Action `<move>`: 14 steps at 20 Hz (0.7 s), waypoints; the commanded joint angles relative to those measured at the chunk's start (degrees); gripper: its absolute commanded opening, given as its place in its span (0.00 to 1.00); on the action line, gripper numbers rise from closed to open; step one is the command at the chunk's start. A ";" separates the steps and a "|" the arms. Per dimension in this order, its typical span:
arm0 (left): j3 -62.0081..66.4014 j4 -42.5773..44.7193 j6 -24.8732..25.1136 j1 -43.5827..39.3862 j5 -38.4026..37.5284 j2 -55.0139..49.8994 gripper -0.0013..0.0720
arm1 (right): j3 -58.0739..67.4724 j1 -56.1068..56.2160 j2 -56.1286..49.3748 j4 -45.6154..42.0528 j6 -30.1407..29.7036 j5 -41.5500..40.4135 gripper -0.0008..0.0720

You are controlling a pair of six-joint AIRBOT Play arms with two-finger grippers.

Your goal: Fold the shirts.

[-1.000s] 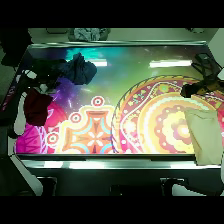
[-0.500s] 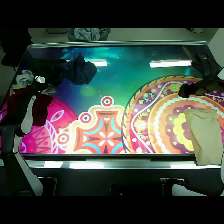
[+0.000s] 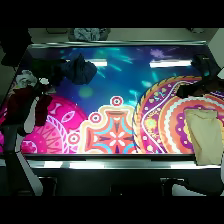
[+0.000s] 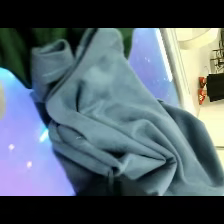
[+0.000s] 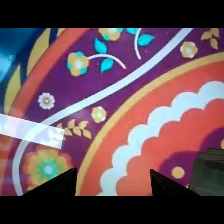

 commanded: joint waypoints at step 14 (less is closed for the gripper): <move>0.28 -0.04 25.70 -2.45 -9.40 26.88 0.05 | 0.04 0.00 3.04 -0.68 -4.09 0.33 0.77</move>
